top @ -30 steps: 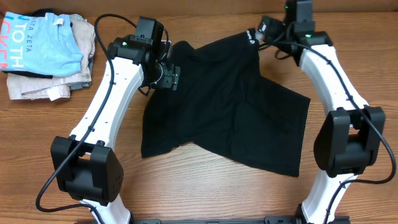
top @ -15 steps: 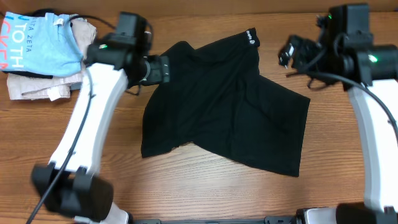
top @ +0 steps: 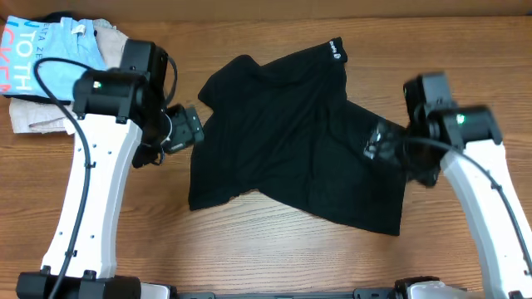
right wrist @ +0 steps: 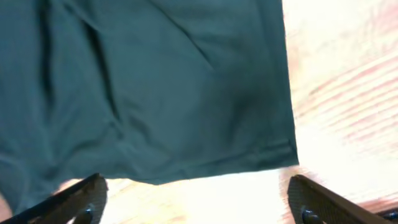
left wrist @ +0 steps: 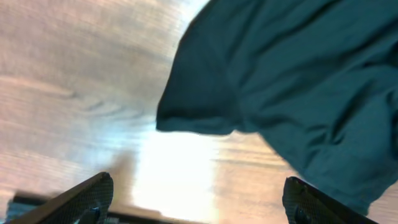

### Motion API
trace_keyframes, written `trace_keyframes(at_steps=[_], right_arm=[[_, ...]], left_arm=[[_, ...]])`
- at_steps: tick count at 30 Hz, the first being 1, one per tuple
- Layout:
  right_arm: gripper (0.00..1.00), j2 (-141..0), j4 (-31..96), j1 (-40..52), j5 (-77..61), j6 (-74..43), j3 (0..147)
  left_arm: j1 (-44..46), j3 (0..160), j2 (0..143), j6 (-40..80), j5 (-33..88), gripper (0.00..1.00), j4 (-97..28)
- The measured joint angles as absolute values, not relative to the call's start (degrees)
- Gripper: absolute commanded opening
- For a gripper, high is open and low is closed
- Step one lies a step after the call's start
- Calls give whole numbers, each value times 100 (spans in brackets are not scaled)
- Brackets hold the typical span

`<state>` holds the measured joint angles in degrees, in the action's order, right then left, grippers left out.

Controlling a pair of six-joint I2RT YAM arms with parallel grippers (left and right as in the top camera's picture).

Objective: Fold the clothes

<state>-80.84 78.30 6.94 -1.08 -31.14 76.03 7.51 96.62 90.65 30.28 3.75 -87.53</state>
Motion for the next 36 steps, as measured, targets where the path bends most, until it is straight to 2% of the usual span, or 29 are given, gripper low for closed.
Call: trace_keyframes(at_steps=[6, 16, 17, 19, 28, 32, 33, 35, 36], right_arm=[[98, -7491, 7653, 694, -117, -3557, 6316], [99, -7441, 6860, 696, -237, -3774, 4886], [99, -7441, 6801, 696, -261, -3793, 4762], [99, -7441, 6696, 696, -283, -3813, 4580], [98, -7441, 6158, 696, -362, -3951, 4263], [98, -7441, 6064, 696, -360, -4071, 4257], [98, -7441, 6062, 694, -362, -4093, 4257], [98, -7441, 6064, 696, -355, -4176, 4257], [98, -7441, 6066, 694, -355, -4217, 4257]], left_arm=[[751, 8379, 8735, 3365, 357, 85, -8038], [751, 5699, 8062, 4335, 226, 75, -6361], [751, 5483, 8062, 4421, 209, 75, -6171], [744, 5164, 8064, 4541, 161, 90, -5861], [329, 3975, 8250, 4703, 263, 80, -3953], [325, 3905, 8510, 4707, 296, 69, -3850], [322, 3918, 8532, 4709, 303, 63, -3868], [311, 3933, 8562, 4733, 296, 39, -3892], [298, 3935, 8573, 4748, 329, 30, -3881]])
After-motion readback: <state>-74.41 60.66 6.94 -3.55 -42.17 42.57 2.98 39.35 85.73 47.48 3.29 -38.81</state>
